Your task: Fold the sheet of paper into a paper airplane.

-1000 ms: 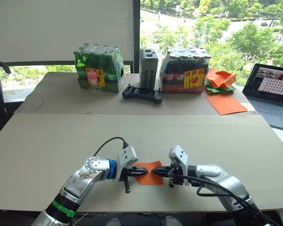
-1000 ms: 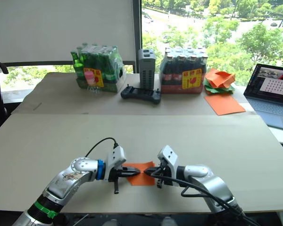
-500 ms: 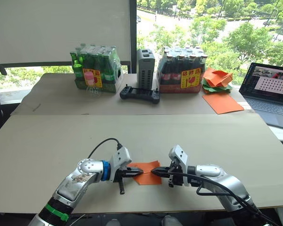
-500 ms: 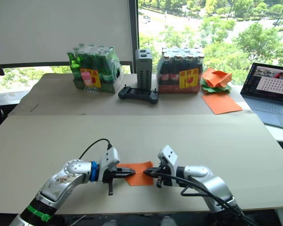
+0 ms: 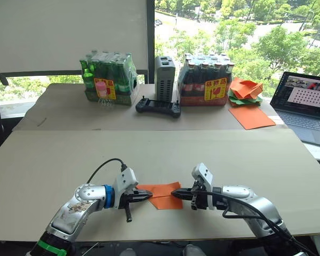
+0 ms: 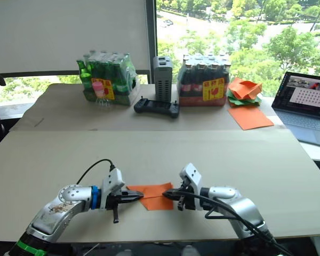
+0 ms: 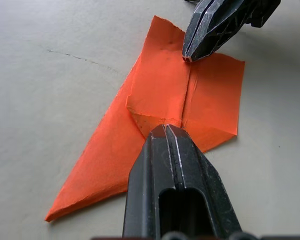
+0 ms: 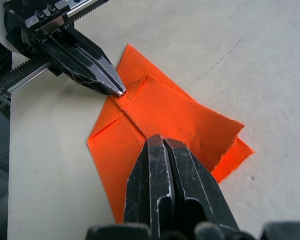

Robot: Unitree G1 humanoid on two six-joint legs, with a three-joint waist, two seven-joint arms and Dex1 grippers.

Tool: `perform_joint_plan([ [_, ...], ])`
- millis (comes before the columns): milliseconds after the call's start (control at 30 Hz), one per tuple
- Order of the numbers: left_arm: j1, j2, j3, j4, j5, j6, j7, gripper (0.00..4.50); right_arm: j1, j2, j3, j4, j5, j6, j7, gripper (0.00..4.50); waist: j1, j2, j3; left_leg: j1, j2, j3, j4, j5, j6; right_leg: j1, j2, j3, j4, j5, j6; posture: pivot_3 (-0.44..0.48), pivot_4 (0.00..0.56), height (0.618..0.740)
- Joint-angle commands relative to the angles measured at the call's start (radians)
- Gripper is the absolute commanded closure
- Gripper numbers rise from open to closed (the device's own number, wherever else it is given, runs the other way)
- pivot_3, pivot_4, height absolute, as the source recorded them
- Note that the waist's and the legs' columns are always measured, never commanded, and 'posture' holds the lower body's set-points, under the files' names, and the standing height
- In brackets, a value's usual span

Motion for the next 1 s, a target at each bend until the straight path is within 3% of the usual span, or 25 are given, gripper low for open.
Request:
perform_joint_plan([
  [33, 0.044, 0.036, -0.016, 0.061, 0.046, 0.026, 0.018, 4.5, 0.006, -0.003, -0.027, 0.011, 0.031, 0.056, -0.01, 4.46, 0.0, 0.0, 0.0, 0.0, 0.0, 0.0, 0.0, 0.0, 0.0, 0.0, 0.0, 0.0, 0.0, 0.0, 0.0, 0.0, 0.15, 0.74],
  [700, -0.01, 0.011, -0.04, 0.1, 0.047, 0.017, 0.024, 4.5, 0.015, -0.116, -0.049, 0.025, 0.024, 0.066, 0.039, 4.46, 0.023, 0.0, -0.002, 0.0, 0.0, 0.0, 0.0, 0.0, 0.0, 0.001, 0.0, 0.0, 0.0, 0.0, 0.0, 0.0, 0.15, 0.74],
  [1000, -0.01, 0.008, -0.006, 0.089, 0.013, 0.034, 0.031, 4.5, -0.079, -0.168, -0.221, -0.024, 0.345, 0.275, 0.188, 4.46, 0.022, 0.001, -0.001, 0.0, 0.0, 0.0, 0.0, 0.0, 0.0, 0.0, 0.0, 0.0, 0.0, 0.0, 0.0, 0.0, 0.15, 0.74],
])
